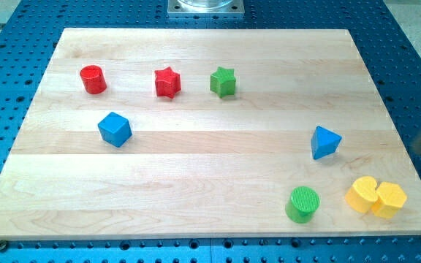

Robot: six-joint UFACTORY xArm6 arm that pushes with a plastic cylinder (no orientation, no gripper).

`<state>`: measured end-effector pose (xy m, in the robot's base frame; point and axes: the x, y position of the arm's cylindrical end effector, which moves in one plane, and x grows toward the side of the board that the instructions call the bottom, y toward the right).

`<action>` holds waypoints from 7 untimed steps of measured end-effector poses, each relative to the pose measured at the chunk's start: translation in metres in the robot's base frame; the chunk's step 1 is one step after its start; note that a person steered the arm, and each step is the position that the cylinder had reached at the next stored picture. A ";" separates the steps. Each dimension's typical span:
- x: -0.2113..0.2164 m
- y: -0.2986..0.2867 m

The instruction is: Push the green circle diagonally bottom right to the blue cube

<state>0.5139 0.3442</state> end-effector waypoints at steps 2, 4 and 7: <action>0.103 -0.037; 0.101 -0.211; 0.068 -0.323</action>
<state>0.5822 0.0213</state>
